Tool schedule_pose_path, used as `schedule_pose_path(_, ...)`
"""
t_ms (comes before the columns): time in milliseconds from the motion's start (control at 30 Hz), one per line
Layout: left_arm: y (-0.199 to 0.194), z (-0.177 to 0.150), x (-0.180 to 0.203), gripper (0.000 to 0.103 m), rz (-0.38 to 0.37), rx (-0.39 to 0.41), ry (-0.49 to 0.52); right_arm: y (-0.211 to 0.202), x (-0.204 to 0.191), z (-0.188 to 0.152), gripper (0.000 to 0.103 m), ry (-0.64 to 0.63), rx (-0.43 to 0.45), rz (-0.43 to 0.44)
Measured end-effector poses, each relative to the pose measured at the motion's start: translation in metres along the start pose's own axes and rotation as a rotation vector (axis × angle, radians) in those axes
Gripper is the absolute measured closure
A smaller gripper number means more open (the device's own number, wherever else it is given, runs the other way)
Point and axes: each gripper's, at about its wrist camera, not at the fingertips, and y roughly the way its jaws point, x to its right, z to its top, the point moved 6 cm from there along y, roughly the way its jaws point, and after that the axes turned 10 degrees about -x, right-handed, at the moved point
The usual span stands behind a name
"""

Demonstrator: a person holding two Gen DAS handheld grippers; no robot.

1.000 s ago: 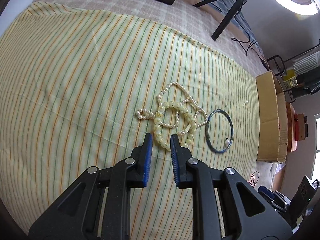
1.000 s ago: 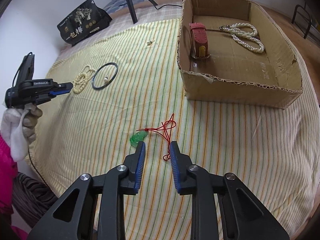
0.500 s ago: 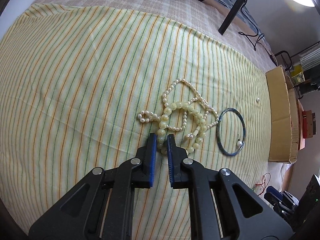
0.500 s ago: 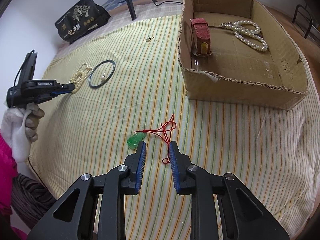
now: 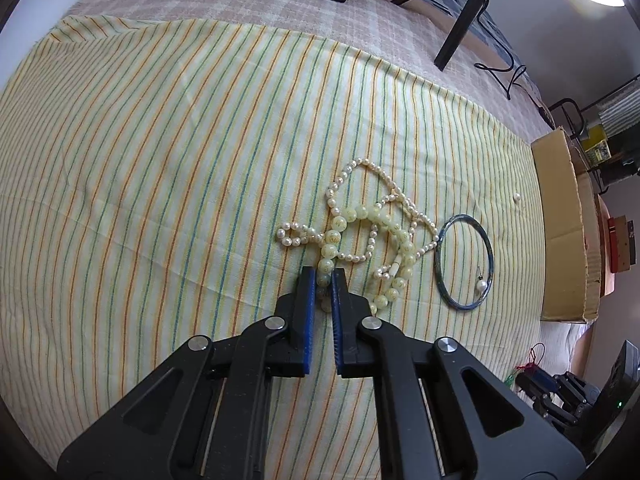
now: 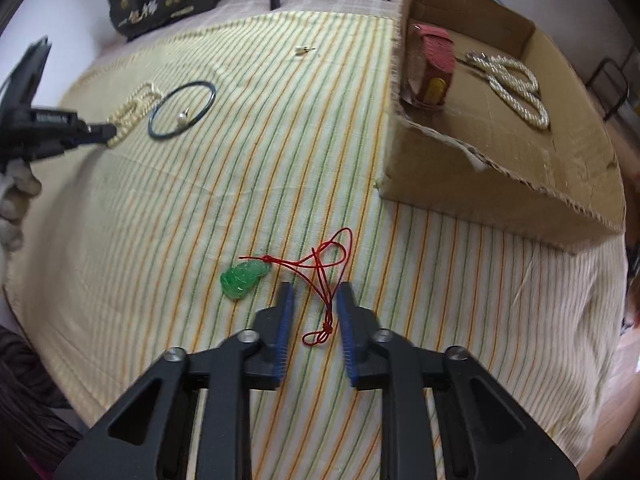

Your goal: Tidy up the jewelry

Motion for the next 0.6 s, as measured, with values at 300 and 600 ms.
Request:
schedule_pose_path(300,-0.014,-0.005,-0.005,0.098,-0.018,0.018,0.002,-0.038,0.005,0.005,0.102,0.076,0.1,0.185)
schedule_pose_path(600,-0.043,-0.016,-0.005,0.098,-0.063,0.063,0.008,-0.068,0.008,-0.001,0.102,0.093,0.175,0.219)
